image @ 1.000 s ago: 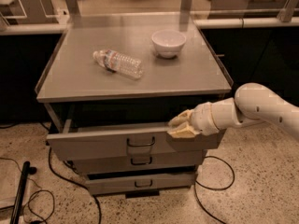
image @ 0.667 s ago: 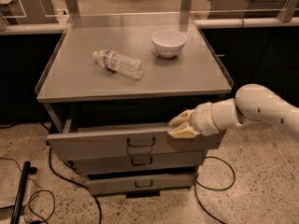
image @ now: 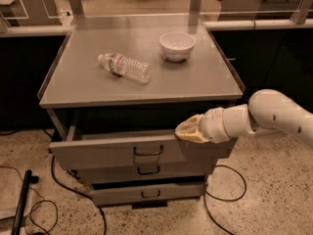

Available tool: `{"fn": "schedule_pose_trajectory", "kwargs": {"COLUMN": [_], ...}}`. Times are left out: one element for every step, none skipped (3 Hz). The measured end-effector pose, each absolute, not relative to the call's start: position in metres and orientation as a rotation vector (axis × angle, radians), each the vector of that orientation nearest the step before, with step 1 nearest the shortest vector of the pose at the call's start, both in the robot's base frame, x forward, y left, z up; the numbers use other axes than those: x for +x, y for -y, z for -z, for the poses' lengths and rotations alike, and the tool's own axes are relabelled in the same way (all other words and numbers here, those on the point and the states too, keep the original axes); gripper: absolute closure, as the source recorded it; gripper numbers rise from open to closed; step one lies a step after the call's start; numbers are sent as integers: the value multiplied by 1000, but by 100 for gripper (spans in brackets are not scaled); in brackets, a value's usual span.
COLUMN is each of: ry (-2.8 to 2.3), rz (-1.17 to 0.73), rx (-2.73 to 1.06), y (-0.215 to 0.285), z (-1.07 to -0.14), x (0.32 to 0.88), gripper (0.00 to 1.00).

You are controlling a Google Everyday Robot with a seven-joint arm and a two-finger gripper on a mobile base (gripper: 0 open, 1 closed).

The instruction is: Open top drawer

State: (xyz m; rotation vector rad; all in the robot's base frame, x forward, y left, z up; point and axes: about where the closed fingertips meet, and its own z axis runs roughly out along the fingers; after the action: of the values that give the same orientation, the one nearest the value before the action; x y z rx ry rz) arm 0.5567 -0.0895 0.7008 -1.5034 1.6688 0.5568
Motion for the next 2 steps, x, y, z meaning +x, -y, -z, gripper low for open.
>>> {"fn": "schedule_pose_trajectory", "kwargs": {"ry": [-1696,-1776], "rz": [-558,-582], "rx": [-1462,-1406], "y": [102,129], "z": [-695,-670], "x": [521,477], "gripper": [100,84]}}
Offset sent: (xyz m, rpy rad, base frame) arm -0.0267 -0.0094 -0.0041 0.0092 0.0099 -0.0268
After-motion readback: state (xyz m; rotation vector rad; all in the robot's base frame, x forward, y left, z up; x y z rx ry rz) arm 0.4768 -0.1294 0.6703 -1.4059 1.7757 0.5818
